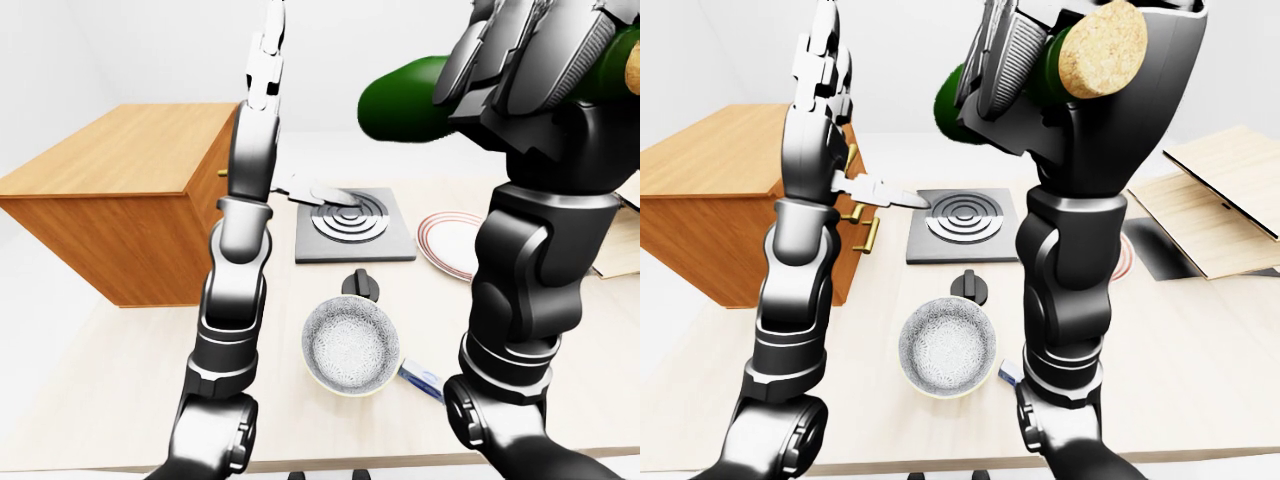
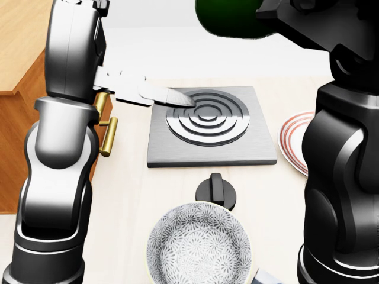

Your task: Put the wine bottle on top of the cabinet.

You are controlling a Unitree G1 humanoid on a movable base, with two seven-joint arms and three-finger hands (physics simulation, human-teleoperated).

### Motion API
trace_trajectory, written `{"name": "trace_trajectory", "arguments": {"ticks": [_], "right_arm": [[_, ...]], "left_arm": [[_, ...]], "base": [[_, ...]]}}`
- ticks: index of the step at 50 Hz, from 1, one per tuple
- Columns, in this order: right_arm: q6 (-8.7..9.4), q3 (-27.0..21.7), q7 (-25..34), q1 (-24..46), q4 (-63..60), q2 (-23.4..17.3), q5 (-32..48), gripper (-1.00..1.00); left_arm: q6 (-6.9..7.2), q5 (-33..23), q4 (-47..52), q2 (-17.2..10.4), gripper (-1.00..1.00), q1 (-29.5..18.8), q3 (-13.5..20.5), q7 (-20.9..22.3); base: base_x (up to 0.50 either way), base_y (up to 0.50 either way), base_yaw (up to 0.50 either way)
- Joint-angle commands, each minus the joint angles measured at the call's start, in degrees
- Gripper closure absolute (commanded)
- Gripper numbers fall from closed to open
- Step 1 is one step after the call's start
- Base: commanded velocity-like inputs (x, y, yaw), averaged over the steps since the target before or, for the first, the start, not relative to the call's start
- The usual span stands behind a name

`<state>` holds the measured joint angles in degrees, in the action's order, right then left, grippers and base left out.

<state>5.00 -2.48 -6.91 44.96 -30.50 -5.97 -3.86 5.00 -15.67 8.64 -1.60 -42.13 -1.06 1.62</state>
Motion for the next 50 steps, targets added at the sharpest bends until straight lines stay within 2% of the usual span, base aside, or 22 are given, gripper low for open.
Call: {"name": "trace_trajectory", "arguments": {"ticks": [1, 11, 33, 45, 50], "right_arm": [[0.00, 2.0, -0.9, -4.2, -2.1, 3.1, 0.7, 1.00], [0.00, 3.7, 0.0, -4.4, -2.3, 4.9, 3.0, 1.00], [0.00, 5.9, 2.3, -6.0, -1.5, 7.6, 7.1, 1.00], [0.00, 7.1, 3.5, -6.8, -1.2, 9.0, 9.1, 1.00], [0.00, 7.7, 4.0, -7.3, -1.5, 9.5, 10.0, 1.00]], "left_arm": [[0.00, -1.5, -4.0, 1.2, -1.00, -2.6, -0.6, -0.2], [0.00, -1.7, -9.4, 2.0, -1.00, -4.4, -0.9, -1.3], [0.00, -2.7, -14.5, 4.2, -1.00, -4.4, -1.8, -2.0], [0.00, -4.3, -12.3, 4.5, -1.00, -5.7, -2.6, -2.1], [0.00, -5.4, -10.4, 5.0, -1.00, -5.5, -3.3, -0.4]], "base": [[0.00, 0.00, 0.00], [0.00, 0.00, 0.00], [0.00, 0.00, 0.00], [0.00, 0.00, 0.00], [0.00, 0.00, 0.00]]}}
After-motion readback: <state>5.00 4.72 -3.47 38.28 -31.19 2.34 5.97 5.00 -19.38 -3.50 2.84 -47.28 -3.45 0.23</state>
